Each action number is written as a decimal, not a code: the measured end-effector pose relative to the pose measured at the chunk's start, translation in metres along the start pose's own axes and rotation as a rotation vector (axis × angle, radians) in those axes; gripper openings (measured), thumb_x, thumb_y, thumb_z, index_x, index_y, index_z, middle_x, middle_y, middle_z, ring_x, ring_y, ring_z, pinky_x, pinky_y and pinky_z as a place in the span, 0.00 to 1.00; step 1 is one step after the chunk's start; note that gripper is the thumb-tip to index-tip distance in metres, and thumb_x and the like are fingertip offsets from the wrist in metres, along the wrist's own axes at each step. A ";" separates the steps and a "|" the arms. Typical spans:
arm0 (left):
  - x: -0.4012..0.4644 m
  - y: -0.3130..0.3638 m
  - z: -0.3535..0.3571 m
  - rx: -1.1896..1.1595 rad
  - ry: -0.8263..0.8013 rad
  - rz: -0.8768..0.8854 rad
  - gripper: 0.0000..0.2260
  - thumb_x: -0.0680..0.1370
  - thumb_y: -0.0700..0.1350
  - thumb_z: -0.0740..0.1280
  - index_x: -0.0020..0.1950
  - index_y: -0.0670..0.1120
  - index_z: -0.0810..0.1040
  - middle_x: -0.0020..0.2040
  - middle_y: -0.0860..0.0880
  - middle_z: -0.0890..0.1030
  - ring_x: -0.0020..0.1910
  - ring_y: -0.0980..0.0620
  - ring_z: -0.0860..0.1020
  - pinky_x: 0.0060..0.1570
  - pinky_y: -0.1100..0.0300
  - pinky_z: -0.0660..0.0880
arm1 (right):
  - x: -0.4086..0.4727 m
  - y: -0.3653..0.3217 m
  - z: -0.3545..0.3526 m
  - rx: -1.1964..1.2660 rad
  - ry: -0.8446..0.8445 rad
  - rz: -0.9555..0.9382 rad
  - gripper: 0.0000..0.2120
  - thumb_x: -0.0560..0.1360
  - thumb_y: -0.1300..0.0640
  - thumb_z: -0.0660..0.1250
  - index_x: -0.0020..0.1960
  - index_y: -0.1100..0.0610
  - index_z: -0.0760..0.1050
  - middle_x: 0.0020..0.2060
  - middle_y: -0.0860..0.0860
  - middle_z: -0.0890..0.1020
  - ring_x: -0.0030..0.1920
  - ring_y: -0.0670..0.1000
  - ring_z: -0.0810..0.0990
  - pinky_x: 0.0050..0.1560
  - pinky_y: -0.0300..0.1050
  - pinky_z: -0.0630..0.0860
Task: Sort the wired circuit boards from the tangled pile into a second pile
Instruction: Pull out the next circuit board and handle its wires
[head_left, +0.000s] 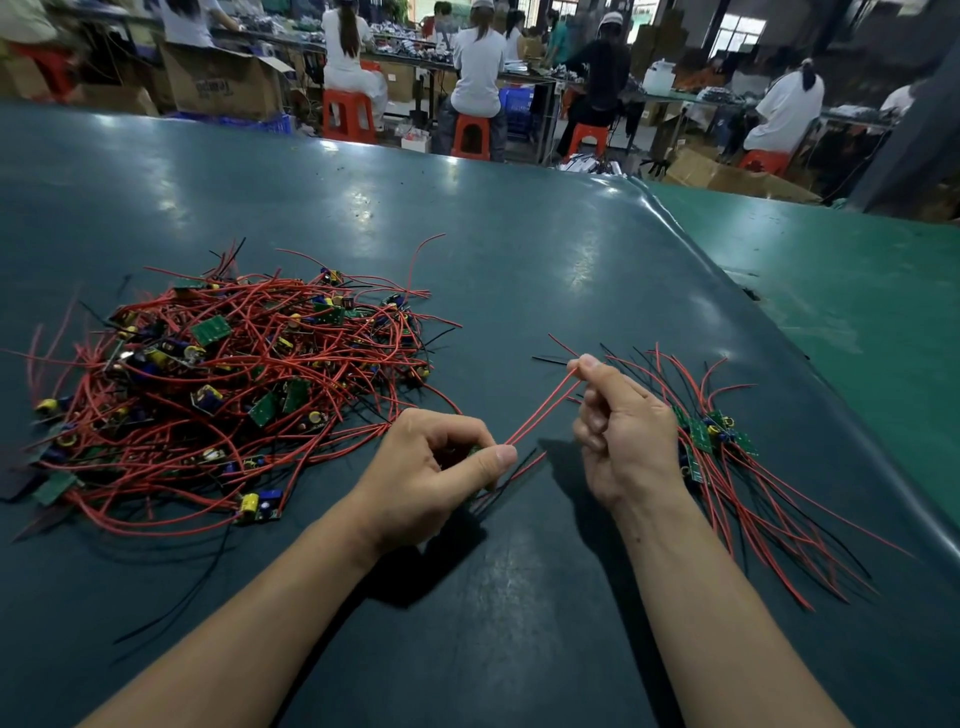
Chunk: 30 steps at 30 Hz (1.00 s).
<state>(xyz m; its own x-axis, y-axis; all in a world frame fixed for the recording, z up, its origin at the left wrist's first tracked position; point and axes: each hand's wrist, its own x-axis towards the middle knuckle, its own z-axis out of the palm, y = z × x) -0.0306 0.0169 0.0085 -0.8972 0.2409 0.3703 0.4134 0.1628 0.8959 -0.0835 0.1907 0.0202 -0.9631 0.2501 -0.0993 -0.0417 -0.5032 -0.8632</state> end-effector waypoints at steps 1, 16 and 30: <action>-0.001 0.000 -0.001 -0.002 -0.002 0.013 0.15 0.73 0.44 0.69 0.27 0.46 0.74 0.22 0.49 0.68 0.24 0.53 0.64 0.27 0.59 0.58 | 0.002 -0.003 -0.003 0.044 0.044 0.007 0.05 0.75 0.64 0.69 0.40 0.62 0.79 0.26 0.49 0.73 0.19 0.42 0.62 0.18 0.33 0.55; 0.009 -0.010 0.003 0.129 0.300 0.106 0.20 0.81 0.60 0.56 0.59 0.49 0.80 0.49 0.49 0.78 0.49 0.59 0.78 0.51 0.66 0.73 | -0.033 0.013 0.012 -0.461 -0.730 0.047 0.09 0.70 0.58 0.71 0.49 0.58 0.79 0.26 0.44 0.78 0.23 0.39 0.72 0.23 0.30 0.65; 0.010 -0.011 -0.003 0.303 0.562 0.186 0.18 0.83 0.50 0.55 0.51 0.41 0.80 0.43 0.50 0.79 0.45 0.52 0.78 0.45 0.56 0.73 | -0.017 -0.008 0.008 -0.032 0.170 -0.545 0.03 0.80 0.60 0.66 0.48 0.56 0.74 0.35 0.53 0.82 0.31 0.52 0.82 0.24 0.40 0.75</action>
<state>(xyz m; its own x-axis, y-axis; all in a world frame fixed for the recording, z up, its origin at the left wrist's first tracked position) -0.0446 0.0147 0.0034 -0.7173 -0.2313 0.6573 0.5211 0.4482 0.7263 -0.0685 0.1842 0.0329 -0.7483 0.5973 0.2885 -0.5096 -0.2392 -0.8265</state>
